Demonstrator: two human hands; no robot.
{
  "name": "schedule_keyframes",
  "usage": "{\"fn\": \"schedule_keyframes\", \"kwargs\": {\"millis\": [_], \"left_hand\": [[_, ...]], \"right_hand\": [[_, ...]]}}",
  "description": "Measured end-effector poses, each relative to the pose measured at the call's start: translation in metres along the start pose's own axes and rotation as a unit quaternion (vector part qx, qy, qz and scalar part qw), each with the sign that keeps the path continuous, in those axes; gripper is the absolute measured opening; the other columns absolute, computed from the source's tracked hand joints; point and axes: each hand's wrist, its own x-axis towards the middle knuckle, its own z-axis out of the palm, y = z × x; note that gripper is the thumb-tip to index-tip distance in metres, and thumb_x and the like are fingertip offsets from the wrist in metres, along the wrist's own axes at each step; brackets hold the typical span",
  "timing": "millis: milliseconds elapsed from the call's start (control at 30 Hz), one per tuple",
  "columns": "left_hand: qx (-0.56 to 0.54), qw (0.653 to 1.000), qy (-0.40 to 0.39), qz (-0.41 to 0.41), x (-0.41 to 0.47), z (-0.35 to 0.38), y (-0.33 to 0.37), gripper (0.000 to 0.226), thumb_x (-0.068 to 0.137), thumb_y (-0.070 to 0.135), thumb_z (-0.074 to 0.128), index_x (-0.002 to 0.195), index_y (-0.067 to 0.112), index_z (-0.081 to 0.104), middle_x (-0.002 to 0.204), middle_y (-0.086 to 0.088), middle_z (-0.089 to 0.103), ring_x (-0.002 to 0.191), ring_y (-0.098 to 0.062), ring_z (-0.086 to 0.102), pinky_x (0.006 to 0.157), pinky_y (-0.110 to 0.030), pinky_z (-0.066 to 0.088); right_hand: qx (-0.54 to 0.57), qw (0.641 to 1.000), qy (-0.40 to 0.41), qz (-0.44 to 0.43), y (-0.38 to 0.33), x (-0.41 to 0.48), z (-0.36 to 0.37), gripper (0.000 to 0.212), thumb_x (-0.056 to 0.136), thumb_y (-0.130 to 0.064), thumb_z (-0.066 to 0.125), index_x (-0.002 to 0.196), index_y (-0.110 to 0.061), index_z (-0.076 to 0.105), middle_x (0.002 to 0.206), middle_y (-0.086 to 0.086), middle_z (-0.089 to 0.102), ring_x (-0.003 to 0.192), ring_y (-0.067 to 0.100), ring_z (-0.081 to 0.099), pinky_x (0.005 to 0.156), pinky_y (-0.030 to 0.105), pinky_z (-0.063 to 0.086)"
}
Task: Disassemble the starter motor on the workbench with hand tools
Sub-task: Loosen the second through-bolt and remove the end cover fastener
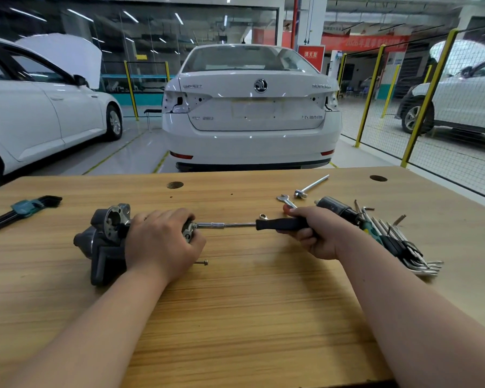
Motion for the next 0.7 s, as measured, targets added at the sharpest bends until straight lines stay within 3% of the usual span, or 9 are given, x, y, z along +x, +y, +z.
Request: {"fn": "schedule_keyframes", "kwargs": {"millis": [167,267,367,467,567,700], "left_hand": [[0.003,1.000,0.010,0.000,0.000,0.002,-0.001,0.041,0.072,0.048,0.036,0.086,0.025,0.067,0.073,0.006,0.067,0.071,-0.021,0.061,0.077,-0.035,0.038],[0.001,1.000,0.004,0.004,0.001,0.002,-0.002,0.042,0.072,0.049,0.035,0.087,0.026,0.067,0.074,0.006,0.067,0.072,-0.021,0.060,0.077,-0.035,0.037],[0.005,1.000,0.002,0.008,0.001,0.003,-0.001,0.043,0.072,0.049,0.034,0.087,0.026,0.067,0.074,0.006,0.066,0.072,-0.020,0.060,0.076,-0.035,0.036],[0.007,1.000,0.007,0.005,0.001,0.003,-0.001,0.043,0.072,0.049,0.033,0.087,0.026,0.066,0.074,0.007,0.066,0.072,-0.020,0.060,0.075,-0.034,0.034],[0.010,1.000,0.010,0.006,0.001,0.003,-0.002,0.040,0.073,0.049,0.034,0.086,0.027,0.065,0.072,0.008,0.065,0.070,-0.018,0.058,0.074,-0.034,0.034],[0.013,1.000,-0.003,0.004,0.002,0.005,-0.003,0.041,0.074,0.051,0.032,0.090,0.029,0.063,0.077,0.010,0.064,0.075,-0.016,0.056,0.076,-0.033,0.030]], "right_hand": [[-0.089,0.992,0.071,-0.050,0.006,0.009,0.004,0.031,0.100,-0.040,0.052,0.101,-0.010,0.059,0.099,0.016,0.076,0.035,0.010,0.039,0.035,0.020,0.031],[-0.143,0.981,0.115,-0.066,0.007,0.009,0.006,0.048,0.098,-0.054,0.049,0.086,-0.011,0.067,0.101,0.017,0.075,0.040,0.013,0.042,0.042,0.024,0.034],[-0.208,0.965,0.147,-0.059,0.006,0.010,0.006,0.059,0.098,-0.058,0.044,0.089,-0.009,0.074,0.078,0.012,0.071,0.040,0.014,0.042,0.045,0.029,0.036],[-0.323,0.926,0.157,-0.120,0.008,0.008,0.008,0.034,0.104,-0.032,0.040,0.109,-0.007,0.062,0.060,0.005,0.057,0.038,0.012,0.043,0.041,0.027,0.037],[-0.280,0.920,0.169,-0.217,0.014,0.008,0.006,0.032,0.101,-0.026,0.041,0.109,-0.002,0.061,0.068,0.004,0.052,0.056,0.016,0.047,0.051,0.031,0.038],[-0.238,0.907,0.147,-0.316,0.017,0.006,0.005,0.014,0.102,-0.029,0.047,0.100,-0.031,0.060,0.088,0.001,0.065,0.071,0.013,0.056,0.062,0.028,0.043]]}}
